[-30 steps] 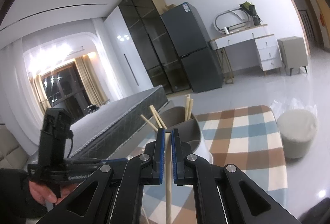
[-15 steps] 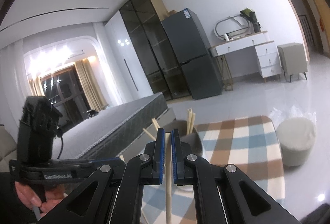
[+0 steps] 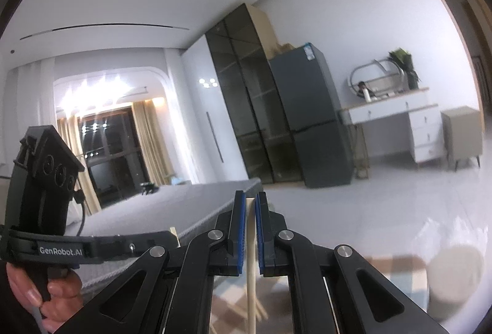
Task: Organize utensils
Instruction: 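Raise both held chopsticks and carry them above the grey holder, then open the left tool over the holder while the right tool releases its chopstick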
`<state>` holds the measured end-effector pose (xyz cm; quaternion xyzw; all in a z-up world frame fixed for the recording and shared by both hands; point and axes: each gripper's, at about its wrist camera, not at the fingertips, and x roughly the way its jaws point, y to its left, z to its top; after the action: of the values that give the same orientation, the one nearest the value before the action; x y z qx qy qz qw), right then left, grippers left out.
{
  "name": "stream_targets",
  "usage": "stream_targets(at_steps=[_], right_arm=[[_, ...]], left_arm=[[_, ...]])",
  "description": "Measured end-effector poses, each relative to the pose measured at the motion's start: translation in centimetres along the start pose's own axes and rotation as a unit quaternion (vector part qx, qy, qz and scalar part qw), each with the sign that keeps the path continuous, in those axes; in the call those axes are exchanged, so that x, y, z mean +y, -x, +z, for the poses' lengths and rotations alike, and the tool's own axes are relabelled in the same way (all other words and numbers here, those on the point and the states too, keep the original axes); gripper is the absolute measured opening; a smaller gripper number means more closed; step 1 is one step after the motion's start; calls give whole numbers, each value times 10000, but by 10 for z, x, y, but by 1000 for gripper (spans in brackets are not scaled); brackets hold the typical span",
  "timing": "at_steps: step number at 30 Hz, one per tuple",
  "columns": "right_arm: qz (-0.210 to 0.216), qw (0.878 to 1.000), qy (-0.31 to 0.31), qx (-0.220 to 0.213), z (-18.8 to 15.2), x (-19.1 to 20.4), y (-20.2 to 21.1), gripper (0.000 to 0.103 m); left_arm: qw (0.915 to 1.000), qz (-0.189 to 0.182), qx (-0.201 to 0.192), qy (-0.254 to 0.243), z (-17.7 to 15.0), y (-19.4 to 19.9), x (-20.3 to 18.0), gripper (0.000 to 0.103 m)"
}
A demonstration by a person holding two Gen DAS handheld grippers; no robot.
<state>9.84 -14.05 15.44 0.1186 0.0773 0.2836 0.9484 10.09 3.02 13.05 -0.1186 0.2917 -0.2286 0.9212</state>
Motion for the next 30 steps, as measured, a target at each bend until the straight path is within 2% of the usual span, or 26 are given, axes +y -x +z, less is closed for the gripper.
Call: stream_targets(at_steps=[3,7,9,14,21,23,30], right_arm=[[-12,10000,10,-76,7,-3,-24,5],[-232,9996,-144,-117,0,-16,-56,5],[-314,9990,-270,-154,-6,-26,-65,5],[-477,9962,-693,-219,-31,-45,-85,6],[-758,9939,-776,-191,-61,-49,-94,6],[-780,9936,-798,-161,-66,-51,-94,6],[-772,9956,-534,18,-71,-44,-94,6]], left_arm=[[9999,80,-90,29,14,-14,13,1],[9996,102,-247,4,24,-31,29,1],[9992,162,-372,-65,25,-38,34,1],[9989,283,-296,-209,16,-60,45,1],[9964,541,-376,-536,-6,-75,48,1],[9963,496,-359,-607,-14,-78,48,1],[9978,407,-6,-530,-23,-79,50,1]])
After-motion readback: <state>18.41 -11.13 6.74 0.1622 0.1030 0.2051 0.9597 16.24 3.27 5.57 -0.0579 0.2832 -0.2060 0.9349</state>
